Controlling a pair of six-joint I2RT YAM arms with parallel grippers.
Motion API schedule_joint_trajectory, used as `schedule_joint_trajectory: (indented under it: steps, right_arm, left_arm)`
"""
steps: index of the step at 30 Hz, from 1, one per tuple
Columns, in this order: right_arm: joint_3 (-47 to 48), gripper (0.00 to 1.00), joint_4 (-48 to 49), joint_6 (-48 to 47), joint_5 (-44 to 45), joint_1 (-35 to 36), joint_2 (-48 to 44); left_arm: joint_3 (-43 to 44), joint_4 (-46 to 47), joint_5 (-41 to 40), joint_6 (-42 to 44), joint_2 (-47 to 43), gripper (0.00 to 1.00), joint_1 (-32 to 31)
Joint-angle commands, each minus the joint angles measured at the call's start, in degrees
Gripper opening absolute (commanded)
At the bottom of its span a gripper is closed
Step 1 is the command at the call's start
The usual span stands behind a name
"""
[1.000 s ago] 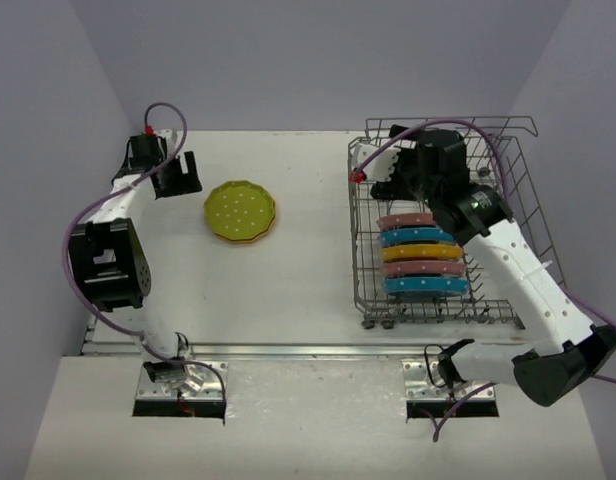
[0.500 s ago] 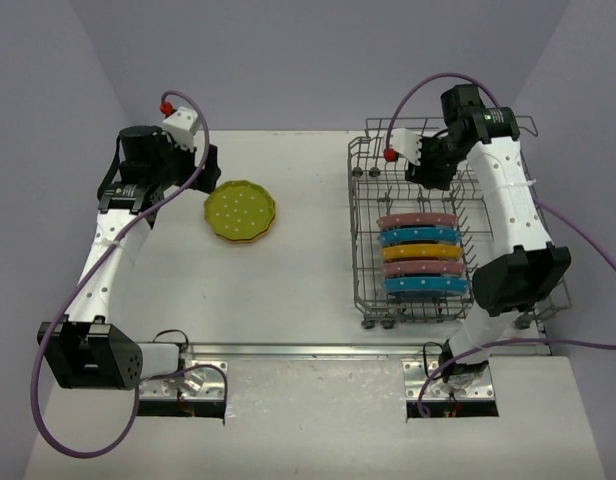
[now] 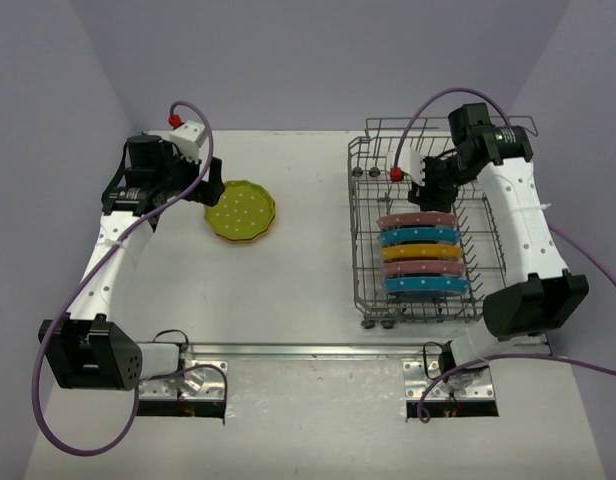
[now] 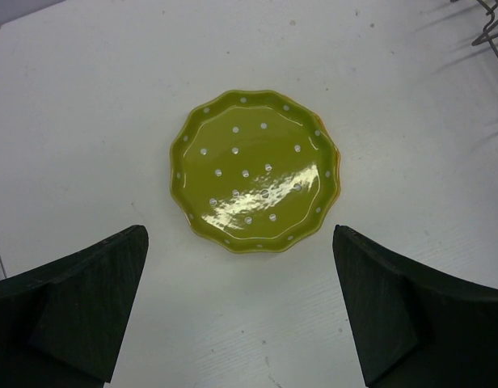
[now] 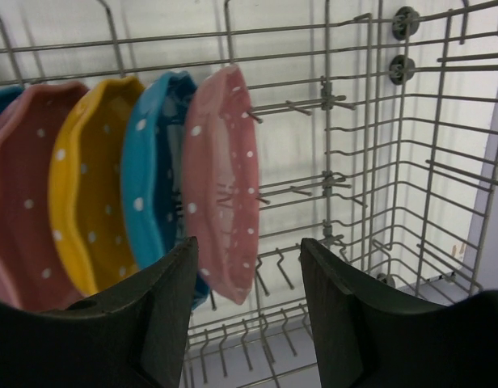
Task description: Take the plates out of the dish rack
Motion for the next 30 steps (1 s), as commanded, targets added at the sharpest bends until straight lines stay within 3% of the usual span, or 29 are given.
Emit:
schedule_joint_trajectory:
  steps: [1, 11, 22, 30]
  right_arm:
    - [-5.41, 0.55, -9.54, -1.39, -1.29, -0.20, -3.52]
    - [-5.35, 0.56, -4.08, 0.04, 1.98, -0.20, -0.18]
    - [-13.54, 0.55, 4.25, -2.20, 6.75, -0.20, -1.28]
    - [-14.73, 0.50, 6.50, -3.13, 5.95, -0.17, 1.47]
  left_arm:
    - [0.98, 1.66, 1.35, -0.83, -1.16, 0.96, -0.71]
    - [0.94, 1.01, 1.73, -1.35, -1.03, 0.96, -0.70]
    - [-0.03, 1.26, 1.70, -1.26, -0.49, 0.96, -0.78]
    - [-0.44, 1.24, 1.30, -1.39, -0.24, 0.96, -0.78]
